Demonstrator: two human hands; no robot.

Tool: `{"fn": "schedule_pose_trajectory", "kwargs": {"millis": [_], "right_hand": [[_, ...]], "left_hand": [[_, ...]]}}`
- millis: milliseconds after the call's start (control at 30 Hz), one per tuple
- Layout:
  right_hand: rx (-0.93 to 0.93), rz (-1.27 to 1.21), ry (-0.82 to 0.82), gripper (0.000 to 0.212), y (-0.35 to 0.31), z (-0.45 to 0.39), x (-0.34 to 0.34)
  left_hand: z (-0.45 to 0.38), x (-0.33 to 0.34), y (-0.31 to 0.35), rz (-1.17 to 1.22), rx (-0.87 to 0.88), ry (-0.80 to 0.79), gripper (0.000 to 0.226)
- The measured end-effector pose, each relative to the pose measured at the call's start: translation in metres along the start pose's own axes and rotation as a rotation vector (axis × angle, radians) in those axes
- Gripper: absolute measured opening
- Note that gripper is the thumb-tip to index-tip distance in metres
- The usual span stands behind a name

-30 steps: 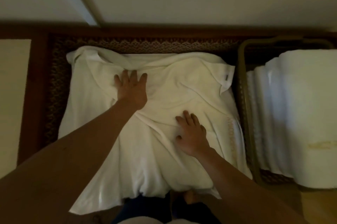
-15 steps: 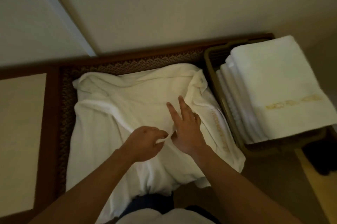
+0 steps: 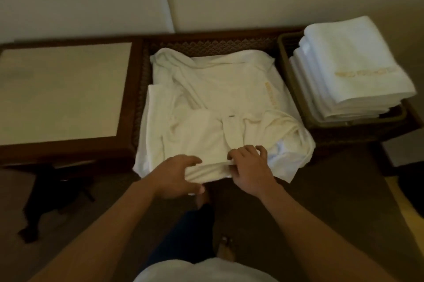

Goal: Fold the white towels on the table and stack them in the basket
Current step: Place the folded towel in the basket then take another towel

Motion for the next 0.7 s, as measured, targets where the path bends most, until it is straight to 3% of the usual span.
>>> {"fn": "schedule_pose_trajectory", "kwargs": {"millis": [33,133,233,333,433,533,700], "right_hand": [[-0.042,0.020,0.010,0.017,-0.015,0.011,0.004],[-0.116,0.044,0.011,0.025,-0.060,0.030,0.009],[-0.099,0.002,0.003,0.025,-0.106,0.038,0.013],[-0.124,-0.158,-0.220,0.023,-0.160,0.033,0.030],[-0.226,-0.314,-0.422,0.030,-0.234,0.029,0.050],[-0.265,-0.361,-0.533,0.026,-0.316,0.023,0.073],[-0.364,-0.389,-0.561,0.014,-0.445,0.007,0.102]], "left_hand": [[0.018,0.015,-0.011,-0.013,-0.036,-0.050,0.069],[0.063,0.039,-0.040,0.076,-0.097,-0.073,0.025],[0.113,0.043,-0.066,0.240,-0.128,0.006,0.025],[0.166,0.043,-0.111,0.337,-0.193,0.106,0.033],[0.228,0.044,-0.181,0.441,-0.269,0.260,0.055],[0.306,0.049,-0.251,0.537,-0.319,0.442,0.040],[0.418,0.047,-0.344,0.753,-0.395,0.800,0.023]]}}
Point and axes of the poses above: each hand's wrist, its own z-axis away from the middle knuckle, its own x-axis out of the palm, y = z × x, the point moved 6 cm from there along -z, towards the middle knuckle, and after that the axes turned 14 degrees about -y, right-handed, at the moved point
